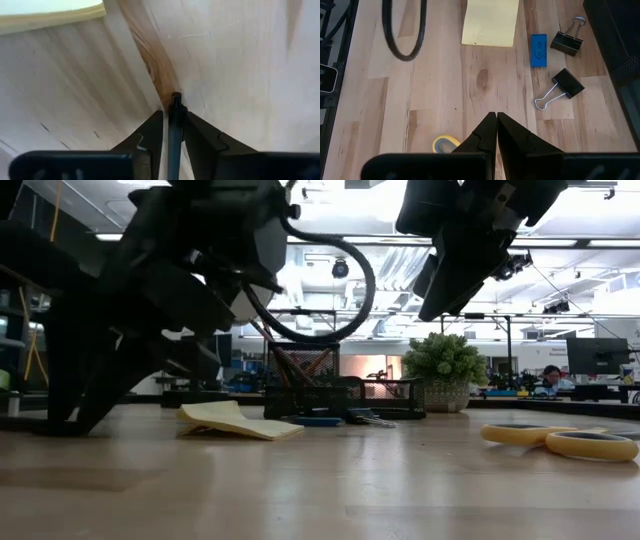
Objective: Pick and place office supplies into organizer
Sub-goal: Put the black pen into the black desk organizer
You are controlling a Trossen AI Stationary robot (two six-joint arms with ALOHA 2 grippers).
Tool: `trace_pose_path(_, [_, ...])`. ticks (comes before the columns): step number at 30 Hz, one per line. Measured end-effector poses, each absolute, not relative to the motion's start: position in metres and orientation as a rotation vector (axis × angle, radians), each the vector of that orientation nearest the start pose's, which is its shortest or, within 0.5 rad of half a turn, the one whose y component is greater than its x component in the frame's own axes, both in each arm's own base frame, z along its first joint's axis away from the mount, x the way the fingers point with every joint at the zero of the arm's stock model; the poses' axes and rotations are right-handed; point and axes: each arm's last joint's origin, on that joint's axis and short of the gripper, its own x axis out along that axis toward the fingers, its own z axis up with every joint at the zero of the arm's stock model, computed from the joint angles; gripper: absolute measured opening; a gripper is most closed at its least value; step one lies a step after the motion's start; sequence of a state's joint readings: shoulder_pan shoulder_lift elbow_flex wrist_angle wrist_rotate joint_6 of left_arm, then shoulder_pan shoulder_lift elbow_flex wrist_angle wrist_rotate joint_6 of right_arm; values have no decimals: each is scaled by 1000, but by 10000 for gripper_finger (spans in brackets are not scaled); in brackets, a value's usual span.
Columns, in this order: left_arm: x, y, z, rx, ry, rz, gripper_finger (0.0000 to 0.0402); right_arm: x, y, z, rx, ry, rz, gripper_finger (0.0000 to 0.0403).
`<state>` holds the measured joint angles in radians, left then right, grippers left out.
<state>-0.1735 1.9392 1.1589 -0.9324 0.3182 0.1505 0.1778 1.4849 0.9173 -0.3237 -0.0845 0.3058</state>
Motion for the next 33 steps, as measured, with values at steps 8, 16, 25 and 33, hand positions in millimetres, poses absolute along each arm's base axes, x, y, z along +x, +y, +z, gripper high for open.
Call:
trace_pose_path(8, [311,-64,122,-12,1679,-504,56,292,55,210,239,920,99,11])
trace_pose_path(16, [311,-65,122,-25,1678,-515,10,292,55,210,238,921,99,11])
trace_pose_path(25, [307,-65,131,-29,1668,-515,5,292,55,210,238,921,100,11])
trace_pose_path(33, [311,-66,145,-17,1659,-506,1,292,55,210,238,920,100,11])
